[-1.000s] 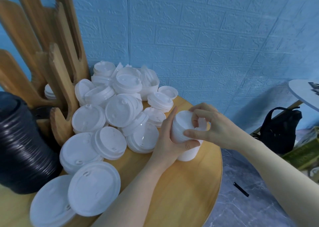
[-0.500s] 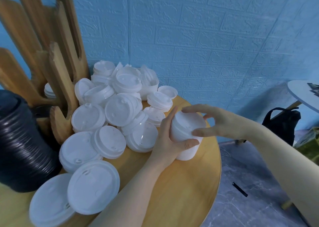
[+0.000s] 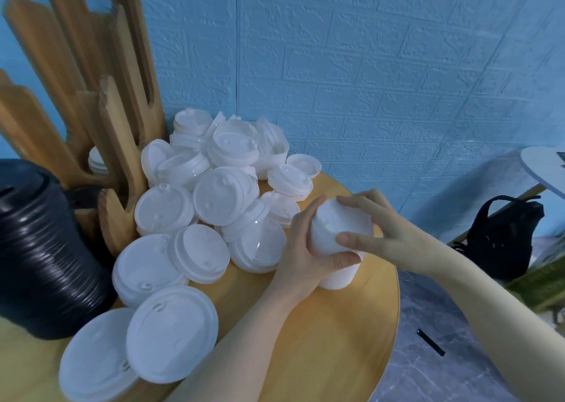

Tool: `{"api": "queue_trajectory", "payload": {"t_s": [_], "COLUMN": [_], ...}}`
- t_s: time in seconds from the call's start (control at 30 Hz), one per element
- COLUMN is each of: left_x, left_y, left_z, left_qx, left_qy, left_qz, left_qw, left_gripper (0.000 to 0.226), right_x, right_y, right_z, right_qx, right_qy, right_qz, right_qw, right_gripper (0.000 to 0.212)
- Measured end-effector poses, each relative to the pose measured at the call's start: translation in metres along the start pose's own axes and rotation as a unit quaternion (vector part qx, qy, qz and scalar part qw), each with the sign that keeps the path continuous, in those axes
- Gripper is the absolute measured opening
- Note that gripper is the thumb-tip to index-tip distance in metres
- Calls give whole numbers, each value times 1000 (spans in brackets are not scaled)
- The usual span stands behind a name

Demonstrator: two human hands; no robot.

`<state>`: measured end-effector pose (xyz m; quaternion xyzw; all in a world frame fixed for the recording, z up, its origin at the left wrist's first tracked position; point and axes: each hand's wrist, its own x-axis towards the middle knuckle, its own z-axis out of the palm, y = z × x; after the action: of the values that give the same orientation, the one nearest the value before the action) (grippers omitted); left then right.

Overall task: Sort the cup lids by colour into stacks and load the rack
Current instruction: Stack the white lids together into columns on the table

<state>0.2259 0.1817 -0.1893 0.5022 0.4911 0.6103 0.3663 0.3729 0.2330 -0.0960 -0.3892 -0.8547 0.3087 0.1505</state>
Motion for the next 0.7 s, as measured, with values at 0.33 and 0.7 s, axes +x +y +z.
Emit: {"api": "queue_trajectory", "payload": {"t_s": [0.33,0.7], "left_x": [-3,3], "left_y": [2,5], "left_z": [-4,-7], "left_qx": [-45,-75], "left_qy": [-10,-12], "left_qz": [-14,-34], "left_qw": [999,997], "left_gripper": [90,84], "right_x": [2,135], "right_y": [12,45], "right_z": [-1,2], "right_qx": [147,136], "right_qy": [-18,22], "right_qz": [-9,-11], "right_qw": [989,990], "right_gripper": [54,60]}}
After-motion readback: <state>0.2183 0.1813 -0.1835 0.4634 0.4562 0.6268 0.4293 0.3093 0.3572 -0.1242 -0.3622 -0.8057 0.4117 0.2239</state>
